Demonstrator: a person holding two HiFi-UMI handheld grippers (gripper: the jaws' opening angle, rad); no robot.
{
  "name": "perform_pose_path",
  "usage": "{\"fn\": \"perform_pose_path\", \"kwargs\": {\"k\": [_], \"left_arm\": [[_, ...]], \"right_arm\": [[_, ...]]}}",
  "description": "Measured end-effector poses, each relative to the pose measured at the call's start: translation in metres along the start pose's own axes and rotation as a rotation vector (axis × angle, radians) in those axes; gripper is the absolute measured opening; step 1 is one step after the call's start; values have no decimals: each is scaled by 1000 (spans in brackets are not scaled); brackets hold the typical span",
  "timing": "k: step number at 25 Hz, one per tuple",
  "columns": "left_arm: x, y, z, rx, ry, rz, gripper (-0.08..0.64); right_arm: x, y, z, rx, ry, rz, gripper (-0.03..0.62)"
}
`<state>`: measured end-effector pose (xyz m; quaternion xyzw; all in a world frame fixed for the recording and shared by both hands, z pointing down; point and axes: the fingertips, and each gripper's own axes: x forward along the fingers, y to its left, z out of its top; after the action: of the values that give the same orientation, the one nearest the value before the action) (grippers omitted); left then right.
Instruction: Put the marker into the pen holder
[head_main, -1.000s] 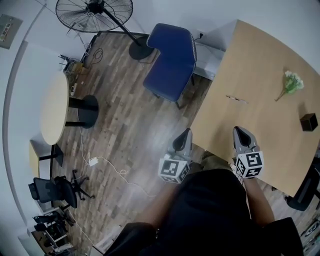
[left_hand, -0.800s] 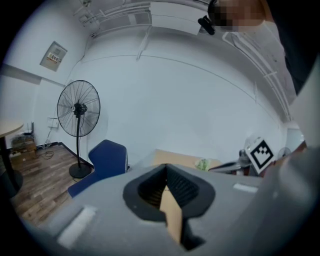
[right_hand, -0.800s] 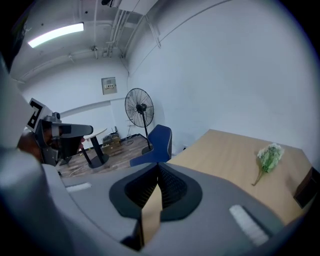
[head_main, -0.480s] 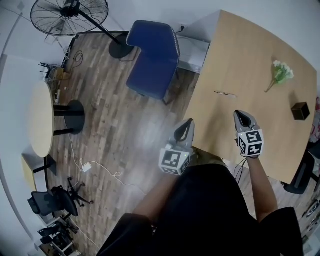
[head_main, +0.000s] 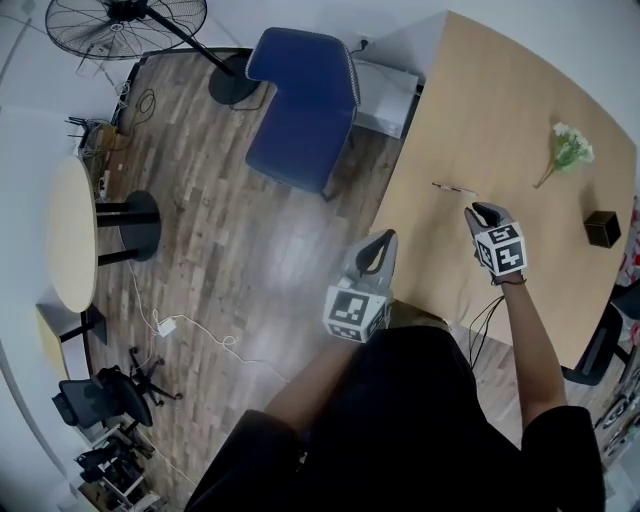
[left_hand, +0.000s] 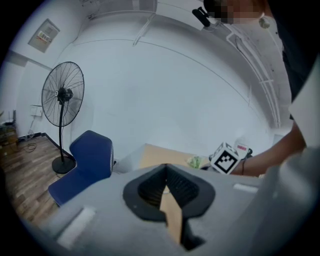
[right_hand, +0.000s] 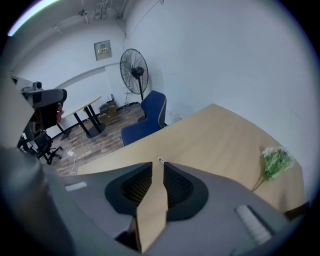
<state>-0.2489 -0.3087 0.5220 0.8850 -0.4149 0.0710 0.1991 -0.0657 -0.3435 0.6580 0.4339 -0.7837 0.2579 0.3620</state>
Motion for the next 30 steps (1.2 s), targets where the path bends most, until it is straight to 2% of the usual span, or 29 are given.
{"fn": "perform_pose_path", "kwargs": {"k": [8,12,17,24,30], "left_arm": [[11,21,-4,-29,19,3,3],[10,32,-10,-40,35,14,3],[10,43,-16,-58,40,33,3],[3,61,-24,-67,40,90,3],[-1,74,-25,-93,39,119,3]], "right_arm": [[61,-21,-10,-142,168,45,115],[91,-28,-18,-184,242,72,115],[121,-32,-29,-291,341,105,126],[146,-32,-38,-447,444,133,124],[150,-26,-40,-472,506,191,77]]}}
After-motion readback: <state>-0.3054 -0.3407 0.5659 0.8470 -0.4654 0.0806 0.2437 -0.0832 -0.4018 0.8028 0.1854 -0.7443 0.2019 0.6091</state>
